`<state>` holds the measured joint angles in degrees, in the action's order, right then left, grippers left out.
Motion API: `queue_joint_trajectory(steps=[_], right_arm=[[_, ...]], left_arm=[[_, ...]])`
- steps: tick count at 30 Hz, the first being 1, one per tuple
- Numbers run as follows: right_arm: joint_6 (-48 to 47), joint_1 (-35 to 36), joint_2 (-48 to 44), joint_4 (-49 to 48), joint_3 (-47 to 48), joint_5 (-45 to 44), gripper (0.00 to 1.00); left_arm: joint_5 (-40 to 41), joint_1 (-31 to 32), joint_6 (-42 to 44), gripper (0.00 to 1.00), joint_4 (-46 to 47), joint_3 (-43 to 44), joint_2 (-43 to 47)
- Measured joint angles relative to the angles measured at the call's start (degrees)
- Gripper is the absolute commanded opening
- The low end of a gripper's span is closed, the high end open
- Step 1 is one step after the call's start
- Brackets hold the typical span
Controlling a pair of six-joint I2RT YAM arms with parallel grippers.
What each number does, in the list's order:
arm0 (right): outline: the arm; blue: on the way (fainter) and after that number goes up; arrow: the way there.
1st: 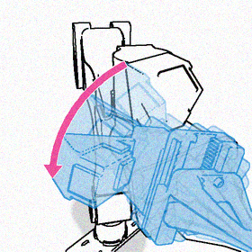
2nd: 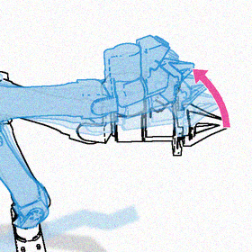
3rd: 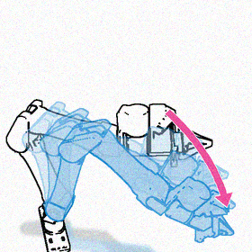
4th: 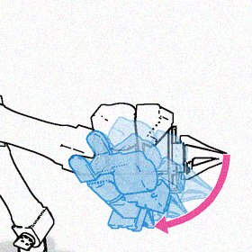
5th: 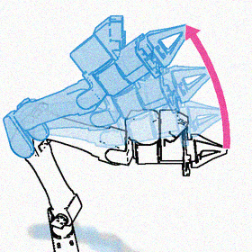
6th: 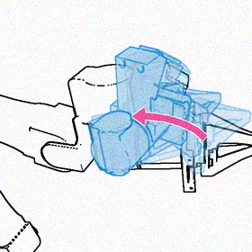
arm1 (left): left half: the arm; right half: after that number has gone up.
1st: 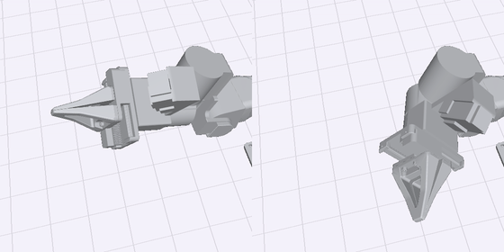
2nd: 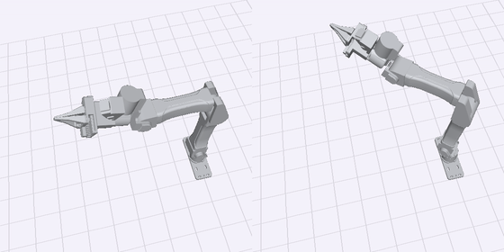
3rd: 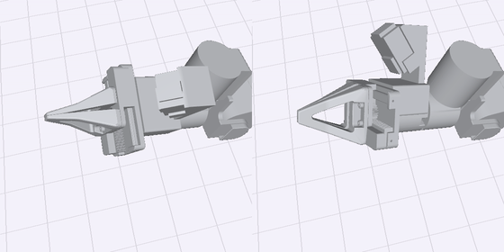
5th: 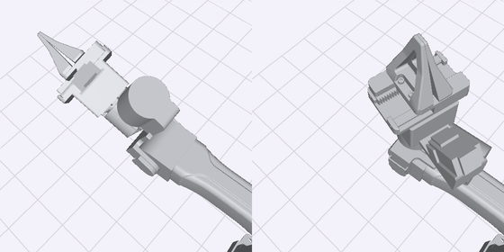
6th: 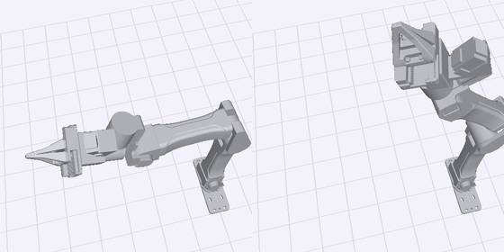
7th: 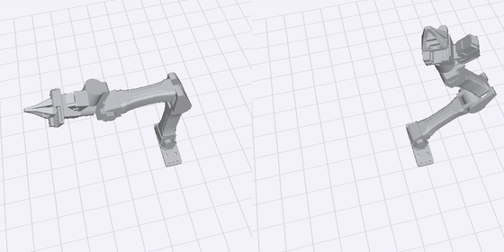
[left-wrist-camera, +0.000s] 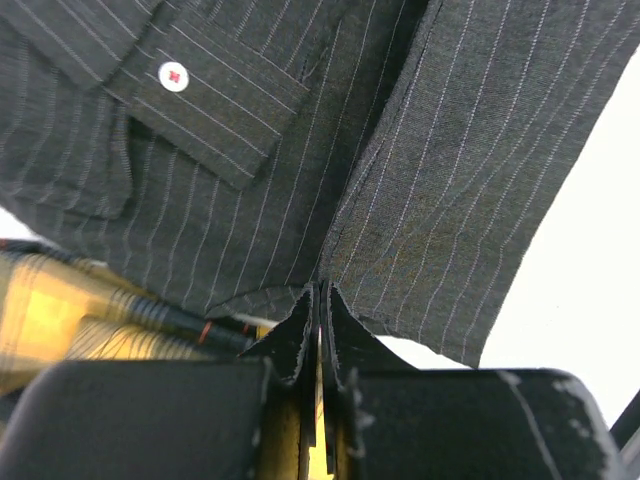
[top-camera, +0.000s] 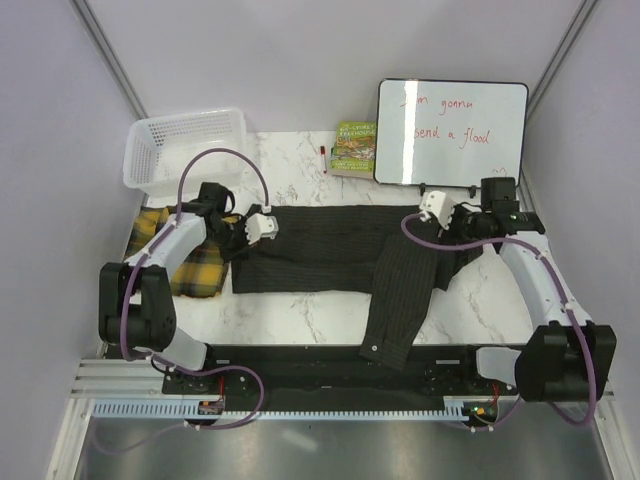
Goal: Fold and stack the long sleeve shirts
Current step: Fold the shirt
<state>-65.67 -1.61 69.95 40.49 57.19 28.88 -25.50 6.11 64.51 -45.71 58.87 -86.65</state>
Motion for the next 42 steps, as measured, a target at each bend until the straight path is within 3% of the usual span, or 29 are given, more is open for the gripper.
queue_joint_trajectory(steps=[4, 9, 12, 14, 18, 23, 29, 35, 42], right_arm=[[1.5, 3.2, 6.6, 3.8, 3.2, -1.6, 0.68], [1.7, -4.4, 12.1, 12.5, 9.1, -1.1, 0.68], [0.8, -11.2, 12.0, 17.9, 9.7, -0.5, 0.64], [0.7, -13.0, 12.3, 20.9, 9.7, 0.0, 0.62], [2.5, -13.1, 16.1, 22.8, 9.9, 1.9, 0.47], [9.0, -13.1, 24.9, 18.1, 10.3, 1.7, 0.31], [16.3, -13.1, 30.5, 9.8, 10.5, 0.1, 0.27], [20.9, -13.0, 36.2, 3.7, 16.0, -1.9, 0.31], [17.4, -15.1, 36.6, 5.2, 21.6, 1.9, 0.49]], left_arm=[[1.0, 0.0, -0.6, 0.27, 0.7, 0.0, -2.4], [-0.3, -0.9, -3.6, 0.46, 1.3, -0.2, -1.2], [-2.3, -0.5, -6.4, 0.50, 1.4, -0.3, 2.2], [-3.6, 0.9, -8.1, 0.50, 1.7, -0.3, 3.6], [-5.0, 3.0, -11.6, 0.47, 2.0, -0.1, 1.6], [-5.0, 4.7, -16.3, 0.43, 2.7, 0.1, -3.0], [-3.9, 6.4, -21.8, 0.34, 4.8, 0.7, -8.9], [-0.8, 6.4, -26.9, 0.29, 6.3, 5.2, -16.9], [-0.5, 6.3, -32.0, 0.31, 7.5, 10.1, -20.5]])
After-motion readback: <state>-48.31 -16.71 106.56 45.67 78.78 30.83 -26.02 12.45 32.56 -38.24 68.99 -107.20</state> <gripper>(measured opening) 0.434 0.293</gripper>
